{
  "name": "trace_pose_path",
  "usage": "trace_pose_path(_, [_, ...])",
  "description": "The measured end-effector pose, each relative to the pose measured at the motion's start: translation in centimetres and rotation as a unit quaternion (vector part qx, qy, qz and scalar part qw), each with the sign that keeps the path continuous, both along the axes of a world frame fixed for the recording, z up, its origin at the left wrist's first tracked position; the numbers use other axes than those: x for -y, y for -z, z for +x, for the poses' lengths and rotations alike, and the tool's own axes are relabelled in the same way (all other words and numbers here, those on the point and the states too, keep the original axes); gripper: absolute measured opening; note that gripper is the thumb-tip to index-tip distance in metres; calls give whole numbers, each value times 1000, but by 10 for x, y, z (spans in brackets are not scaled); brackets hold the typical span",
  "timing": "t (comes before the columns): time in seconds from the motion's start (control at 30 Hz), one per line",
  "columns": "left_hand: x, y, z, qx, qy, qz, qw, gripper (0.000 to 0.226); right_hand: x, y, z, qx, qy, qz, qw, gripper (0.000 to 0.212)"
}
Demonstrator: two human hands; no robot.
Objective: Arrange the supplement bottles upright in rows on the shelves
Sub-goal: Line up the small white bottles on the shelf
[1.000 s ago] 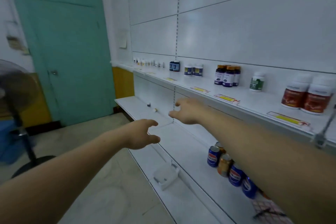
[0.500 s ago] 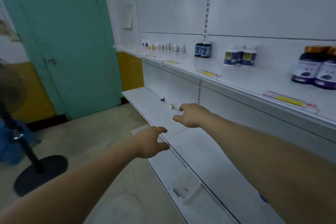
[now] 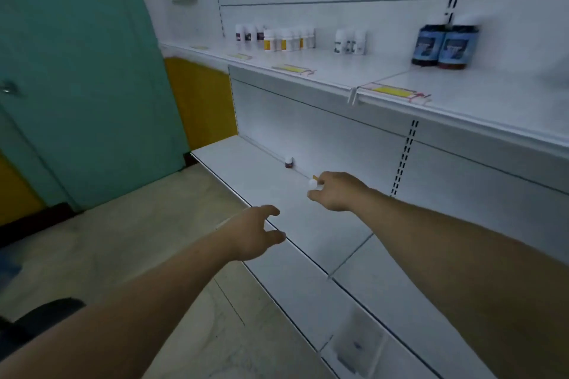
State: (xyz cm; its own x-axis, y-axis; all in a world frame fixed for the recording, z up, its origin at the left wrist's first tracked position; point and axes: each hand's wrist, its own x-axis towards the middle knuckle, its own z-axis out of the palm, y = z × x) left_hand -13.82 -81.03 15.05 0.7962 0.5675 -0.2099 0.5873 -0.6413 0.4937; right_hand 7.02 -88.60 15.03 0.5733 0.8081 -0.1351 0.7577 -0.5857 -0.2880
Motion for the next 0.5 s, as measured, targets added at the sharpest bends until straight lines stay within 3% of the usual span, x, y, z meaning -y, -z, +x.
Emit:
trace_pose_path(0.27, [-182, 33, 42, -46, 92, -53, 993, 60, -105, 45, 27, -63, 132, -24, 989, 66])
trace_pose_path(0.5, [-303, 73, 134, -64, 146, -53, 986, 63, -180, 76, 86, -45, 208, -15, 977, 40])
